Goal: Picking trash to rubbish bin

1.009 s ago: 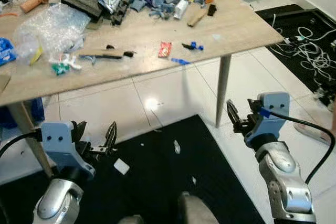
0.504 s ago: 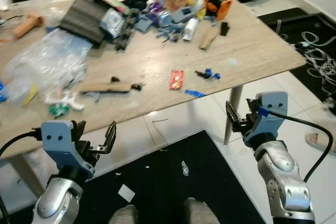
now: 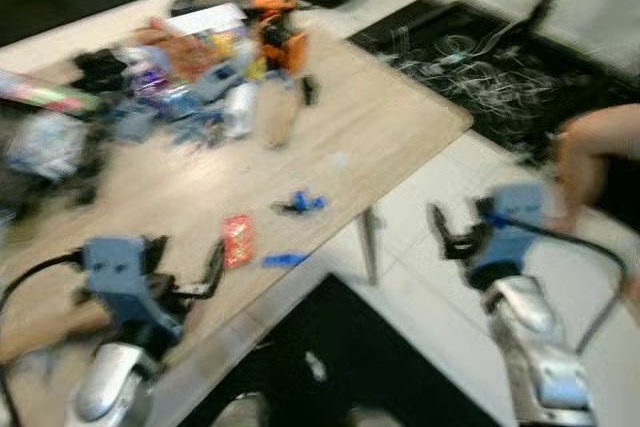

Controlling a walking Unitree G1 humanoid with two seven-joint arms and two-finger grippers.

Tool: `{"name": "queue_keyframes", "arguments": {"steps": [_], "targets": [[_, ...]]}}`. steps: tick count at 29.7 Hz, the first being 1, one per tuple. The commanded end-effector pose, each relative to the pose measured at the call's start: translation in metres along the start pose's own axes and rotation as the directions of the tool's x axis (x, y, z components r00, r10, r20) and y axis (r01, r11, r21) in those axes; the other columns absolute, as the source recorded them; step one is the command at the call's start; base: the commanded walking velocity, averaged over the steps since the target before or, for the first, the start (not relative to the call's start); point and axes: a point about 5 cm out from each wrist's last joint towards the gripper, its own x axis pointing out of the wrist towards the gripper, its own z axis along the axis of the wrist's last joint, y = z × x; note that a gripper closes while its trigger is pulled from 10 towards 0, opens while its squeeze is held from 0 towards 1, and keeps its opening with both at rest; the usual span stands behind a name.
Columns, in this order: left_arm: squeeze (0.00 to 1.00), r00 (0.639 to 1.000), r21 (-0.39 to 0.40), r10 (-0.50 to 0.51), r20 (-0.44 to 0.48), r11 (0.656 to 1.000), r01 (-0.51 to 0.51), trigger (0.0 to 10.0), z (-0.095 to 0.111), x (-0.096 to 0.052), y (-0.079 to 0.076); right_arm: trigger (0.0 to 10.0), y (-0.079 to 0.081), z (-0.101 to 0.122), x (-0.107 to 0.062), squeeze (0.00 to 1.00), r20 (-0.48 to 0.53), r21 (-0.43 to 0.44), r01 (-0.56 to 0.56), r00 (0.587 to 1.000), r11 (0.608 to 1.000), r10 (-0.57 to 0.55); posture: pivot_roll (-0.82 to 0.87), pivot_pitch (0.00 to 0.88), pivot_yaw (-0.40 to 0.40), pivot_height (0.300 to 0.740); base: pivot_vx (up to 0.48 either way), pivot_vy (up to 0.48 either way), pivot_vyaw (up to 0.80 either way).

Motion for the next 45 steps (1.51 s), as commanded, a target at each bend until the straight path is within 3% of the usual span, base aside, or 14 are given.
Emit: {"name": "queue_keyframes", "arguments": {"steps": [1, 9, 16, 21, 29, 33, 34, 36, 45], "targets": [[0.0, 1.0, 0.002, 0.006, -0.023, 1.0, -0.006, 10.0, -0.005, -0.002, 0.001, 10.0, -0.002, 0.0, -0.001, 0.0, 0.003, -0.003, 0.002, 1.0, 1.0, -0.002, -0.16, 0.095, 0.027, 0.74, 0.48, 0.0, 0.0], [0.0, 1.0, -0.014, 0.004, -0.008, 1.0, -0.004, 10.0, -0.003, -0.002, 0.0, 10.0, -0.002, 0.0, -0.001, 0.0, 0.005, -0.005, 0.0, 1.0, 1.0, 0.0, -0.16, 0.098, 0.025, 0.74, 0.459, 0.0, 0.0], [0.0, 1.0, -0.027, 0.013, -0.003, 1.0, -0.013, 10.0, -0.002, -0.004, 0.002, 10.0, 0.0, 0.005, 0.005, 0.0, -0.005, 0.001, -0.08, 0.997, 0.997, 0.08, -0.15, 0.097, 0.027, 0.74, 0.0, 0.0, 0.0], [0.0, 1.0, -0.032, 0.011, -0.004, 0.999, -0.011, 10.0, -0.002, -0.004, 0.002, 10.0, -0.003, 0.012, 0.016, 0.0, 0.016, -0.014, -0.083, 0.996, 0.996, 0.083, -0.14, 0.097, 0.029, 0.74, 0.0, 0.0, 0.0], [0.0, 1.0, -0.032, 0.011, -0.004, 0.999, -0.011, 10.0, -0.002, -0.004, 0.002, 10.0, -0.003, 0.012, 0.016, 0.0, 0.016, -0.014, -0.083, 0.996, 0.996, 0.083, -0.14, 0.097, 0.029, 0.74, 0.0, 0.0, 0.0], [0.0, 1.0, -0.06, -0.01, -0.015, 0.998, 0.009, 10.0, -0.003, -0.004, 0.0, 10.0, -0.01, 0.016, 0.042, 0.0, 0.012, -0.026, -0.021, 1.0, 0.999, 0.021, -0.13, 0.092, 0.024, 0.74, 0.0, 0.0, 0.0], [0.0, 1.0, -0.06, -0.01, -0.015, 0.998, 0.009, 10.0, -0.003, -0.004, 0.0, 10.0, -0.01, 0.016, 0.042, 0.0, 0.012, -0.026, -0.021, 1.0, 0.999, 0.021, -0.13, 0.092, 0.024, 0.74, 0.0, 0.0, 0.0], [0.0, 1.0, -0.063, 0.008, -0.01, 0.998, -0.009, 10.0, -0.003, -0.003, 0.0, 10.0, 0.002, 0.019, 0.053, 0.0, 0.015, -0.019, -0.09, 0.996, 0.996, 0.091, -0.12, 0.085, 0.014, 0.74, 0.0, 0.0, 0.0], [0.0, 0.999, -0.079, 0.024, -0.027, 0.996, -0.027, 10.0, -0.005, 0.0, 0.001, 10.0, 0.026, 0.018, 0.057, 0.0, 0.024, 0.02, -0.196, 0.98, 0.98, 0.196, -0.11, 0.07, 0.0, 0.74, 0.0, 0.0, 0.0]]}}
